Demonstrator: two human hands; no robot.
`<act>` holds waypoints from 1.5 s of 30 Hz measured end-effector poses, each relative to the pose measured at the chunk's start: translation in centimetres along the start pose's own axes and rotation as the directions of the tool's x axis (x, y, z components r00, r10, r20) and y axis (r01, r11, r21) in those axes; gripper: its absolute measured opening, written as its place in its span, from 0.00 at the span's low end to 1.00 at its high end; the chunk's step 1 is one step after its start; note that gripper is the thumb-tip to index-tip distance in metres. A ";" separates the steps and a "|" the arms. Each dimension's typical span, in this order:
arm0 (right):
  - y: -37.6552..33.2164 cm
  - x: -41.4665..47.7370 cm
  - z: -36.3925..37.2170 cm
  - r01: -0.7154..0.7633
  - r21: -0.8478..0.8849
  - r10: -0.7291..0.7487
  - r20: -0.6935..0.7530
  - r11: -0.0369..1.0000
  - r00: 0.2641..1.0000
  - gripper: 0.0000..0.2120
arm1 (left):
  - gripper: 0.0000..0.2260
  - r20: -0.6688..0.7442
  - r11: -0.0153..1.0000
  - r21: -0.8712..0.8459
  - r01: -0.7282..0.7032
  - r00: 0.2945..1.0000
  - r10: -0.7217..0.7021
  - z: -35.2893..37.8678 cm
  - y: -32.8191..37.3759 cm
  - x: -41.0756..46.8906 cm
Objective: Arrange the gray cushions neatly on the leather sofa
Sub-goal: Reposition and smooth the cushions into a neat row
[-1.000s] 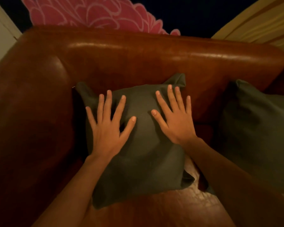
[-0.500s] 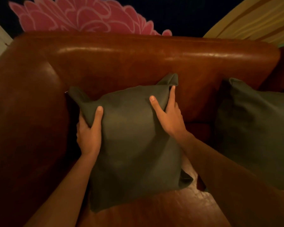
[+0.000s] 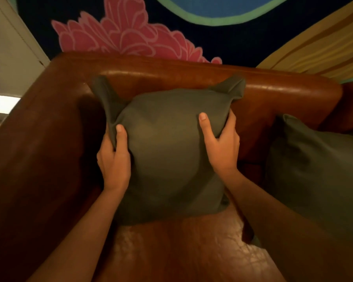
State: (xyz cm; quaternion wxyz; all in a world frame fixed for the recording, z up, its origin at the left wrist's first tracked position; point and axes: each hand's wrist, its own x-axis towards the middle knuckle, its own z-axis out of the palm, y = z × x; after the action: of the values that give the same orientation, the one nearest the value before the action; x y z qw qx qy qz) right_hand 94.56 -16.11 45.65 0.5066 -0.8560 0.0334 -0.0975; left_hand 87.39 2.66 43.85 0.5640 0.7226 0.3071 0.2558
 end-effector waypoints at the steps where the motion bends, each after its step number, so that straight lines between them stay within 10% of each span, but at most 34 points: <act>1: -0.3 0.2 0.1 0.014 0.007 -0.014 -0.012 1.000 1.000 0.38 | 0.22 0.004 1.000 0.014 -0.023 1.000 0.023 0.0 0.3 0.5; 18: 2.3 -1.0 2.5 0.000 -0.120 0.009 0.073 0.993 0.997 0.40 | 0.33 0.127 0.999 0.054 0.007 0.992 -0.013 0.2 -3.0 2.5; 26: 1.5 -2.0 2.6 -0.038 -0.187 0.037 -0.007 0.982 0.999 0.41 | 0.25 -0.025 0.997 0.071 -0.006 1.000 0.008 1.2 -1.5 2.5; 35: 2.0 -2.0 2.5 -0.062 -0.297 0.050 -0.047 0.953 0.998 0.43 | 0.33 0.001 0.933 0.344 -0.106 0.994 0.113 1.5 -1.4 2.7; 39: 0.8 -3.9 3.5 0.301 -0.453 -0.367 -0.063 0.839 0.928 0.32 | 0.30 0.241 0.536 0.492 -0.686 0.699 0.673 1.0 -1.4 -0.2; 41: 0.3 -4.5 4.8 0.529 -0.487 -0.563 0.091 0.694 0.822 0.27 | 0.25 0.492 0.294 0.459 -0.838 0.516 0.702 1.3 -2.2 -0.4; 45: 0.1 -3.7 6.2 0.693 -0.462 -0.597 0.360 0.554 0.717 0.22 | 0.25 0.664 0.226 0.449 -0.864 0.492 0.562 1.3 -3.1 1.6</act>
State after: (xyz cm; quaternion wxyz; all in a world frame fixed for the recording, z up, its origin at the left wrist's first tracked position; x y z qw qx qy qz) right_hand 92.23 -10.23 42.22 0.1572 -0.9220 -0.2969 -0.1926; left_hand 88.88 3.50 40.62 0.0704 0.9716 -0.1047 0.2000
